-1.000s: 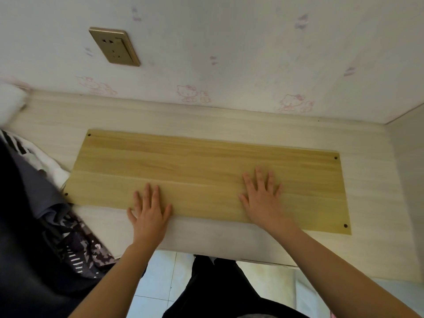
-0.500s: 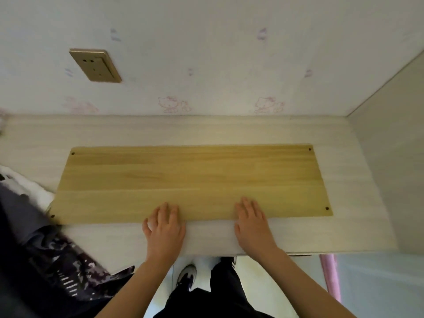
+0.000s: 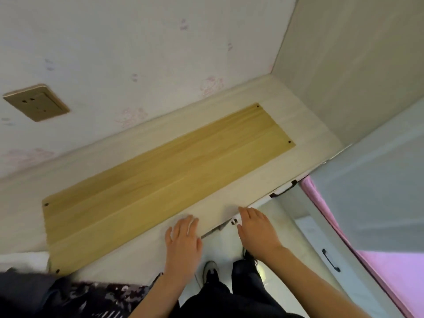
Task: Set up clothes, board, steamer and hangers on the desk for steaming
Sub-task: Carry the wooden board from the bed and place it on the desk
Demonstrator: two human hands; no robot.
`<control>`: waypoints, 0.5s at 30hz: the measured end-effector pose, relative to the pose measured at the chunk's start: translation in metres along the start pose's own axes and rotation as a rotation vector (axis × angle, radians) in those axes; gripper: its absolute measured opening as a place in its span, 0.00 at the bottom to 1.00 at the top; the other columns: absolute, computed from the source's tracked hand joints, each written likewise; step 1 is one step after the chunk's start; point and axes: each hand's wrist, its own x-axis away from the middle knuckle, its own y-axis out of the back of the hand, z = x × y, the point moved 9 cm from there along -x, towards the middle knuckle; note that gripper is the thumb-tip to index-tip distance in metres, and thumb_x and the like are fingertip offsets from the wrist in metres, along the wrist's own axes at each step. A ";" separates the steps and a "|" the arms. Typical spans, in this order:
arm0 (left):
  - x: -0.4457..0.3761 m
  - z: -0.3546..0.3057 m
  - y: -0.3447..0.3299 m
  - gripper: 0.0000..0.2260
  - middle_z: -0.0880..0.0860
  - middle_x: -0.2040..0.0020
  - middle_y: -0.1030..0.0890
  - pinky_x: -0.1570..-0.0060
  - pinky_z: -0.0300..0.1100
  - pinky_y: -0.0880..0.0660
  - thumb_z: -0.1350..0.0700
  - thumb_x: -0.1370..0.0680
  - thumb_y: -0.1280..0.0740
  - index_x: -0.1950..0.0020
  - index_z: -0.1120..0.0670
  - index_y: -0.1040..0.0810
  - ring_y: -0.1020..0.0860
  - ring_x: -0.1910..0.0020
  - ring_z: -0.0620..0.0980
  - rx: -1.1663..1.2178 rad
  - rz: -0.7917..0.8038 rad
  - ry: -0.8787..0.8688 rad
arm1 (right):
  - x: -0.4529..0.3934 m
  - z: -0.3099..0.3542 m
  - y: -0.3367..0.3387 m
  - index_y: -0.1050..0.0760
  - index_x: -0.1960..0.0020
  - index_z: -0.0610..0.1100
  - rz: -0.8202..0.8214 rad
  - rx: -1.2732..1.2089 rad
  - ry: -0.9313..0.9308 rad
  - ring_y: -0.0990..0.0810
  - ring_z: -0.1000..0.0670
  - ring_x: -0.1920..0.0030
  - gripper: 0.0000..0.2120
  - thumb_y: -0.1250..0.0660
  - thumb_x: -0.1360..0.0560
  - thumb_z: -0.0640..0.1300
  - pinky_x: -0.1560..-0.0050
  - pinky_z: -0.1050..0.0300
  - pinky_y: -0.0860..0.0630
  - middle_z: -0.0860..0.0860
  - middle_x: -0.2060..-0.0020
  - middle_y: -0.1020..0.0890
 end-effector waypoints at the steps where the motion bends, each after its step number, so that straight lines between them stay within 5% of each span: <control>1: 0.002 -0.005 0.000 0.22 0.51 0.38 0.23 0.43 0.58 0.26 0.56 0.30 0.27 0.37 0.54 0.24 0.24 0.38 0.53 0.006 0.003 -0.036 | 0.009 -0.003 0.000 0.47 0.24 0.41 -0.004 -0.007 -0.024 0.39 0.45 0.27 0.26 0.48 0.18 0.49 0.27 0.52 0.42 0.45 0.28 0.35; 15: 0.008 -0.120 -0.001 0.20 0.54 0.39 0.21 0.40 0.52 0.25 0.60 0.27 0.29 0.36 0.58 0.24 0.23 0.39 0.54 0.071 -0.011 -0.440 | 0.133 -0.090 -0.018 0.46 0.24 0.42 -0.167 -0.160 -0.349 0.43 0.44 0.25 0.25 0.47 0.18 0.49 0.25 0.49 0.45 0.46 0.27 0.36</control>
